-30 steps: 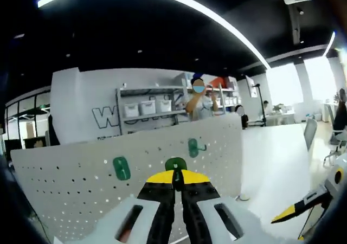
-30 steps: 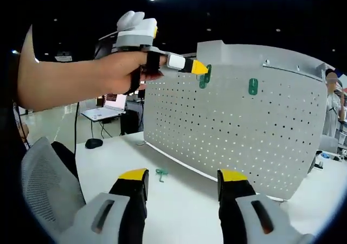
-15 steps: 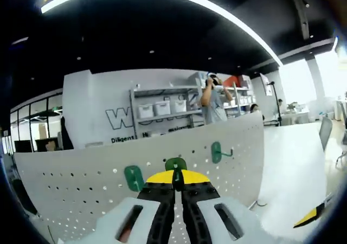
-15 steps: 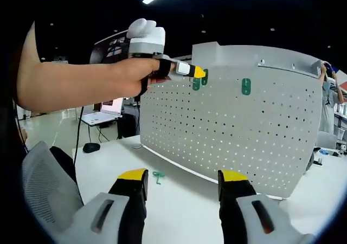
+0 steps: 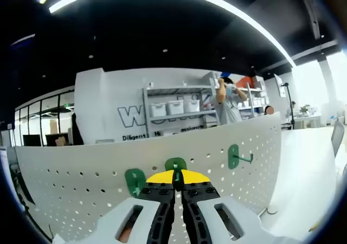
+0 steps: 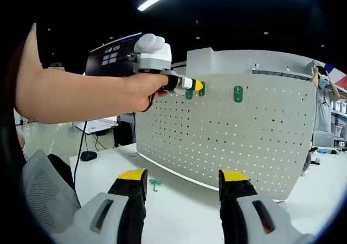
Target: Insert the hook assembly into the mounting plate slot until the hook locks in place.
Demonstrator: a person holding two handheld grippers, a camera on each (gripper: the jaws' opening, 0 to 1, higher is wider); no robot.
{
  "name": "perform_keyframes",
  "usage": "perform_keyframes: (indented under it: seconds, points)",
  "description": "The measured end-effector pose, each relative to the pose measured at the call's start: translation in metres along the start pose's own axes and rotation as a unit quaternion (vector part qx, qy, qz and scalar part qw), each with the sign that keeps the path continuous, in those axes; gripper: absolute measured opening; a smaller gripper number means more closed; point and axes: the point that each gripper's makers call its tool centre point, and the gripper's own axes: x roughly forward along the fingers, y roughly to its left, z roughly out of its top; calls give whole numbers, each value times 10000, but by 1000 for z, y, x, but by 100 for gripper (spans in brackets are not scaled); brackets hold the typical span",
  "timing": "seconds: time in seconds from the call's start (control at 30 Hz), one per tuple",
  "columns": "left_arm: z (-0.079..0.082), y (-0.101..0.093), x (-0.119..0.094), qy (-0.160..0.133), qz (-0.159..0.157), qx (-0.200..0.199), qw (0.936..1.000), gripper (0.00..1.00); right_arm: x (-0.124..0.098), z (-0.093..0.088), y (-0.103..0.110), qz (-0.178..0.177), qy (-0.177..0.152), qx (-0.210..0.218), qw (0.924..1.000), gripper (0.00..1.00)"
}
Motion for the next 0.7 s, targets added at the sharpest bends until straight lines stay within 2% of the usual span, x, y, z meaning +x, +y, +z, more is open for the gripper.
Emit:
perform_keyframes:
  seconds: [0.27,0.7]
  points:
    - [-2,0,5,4,88,-142,9999,2,3,-2,4,87,11,38,10000,52]
    - [-6,1,10,-32,358,13,9994,2,3,-5,6,140,38,75,9999,52]
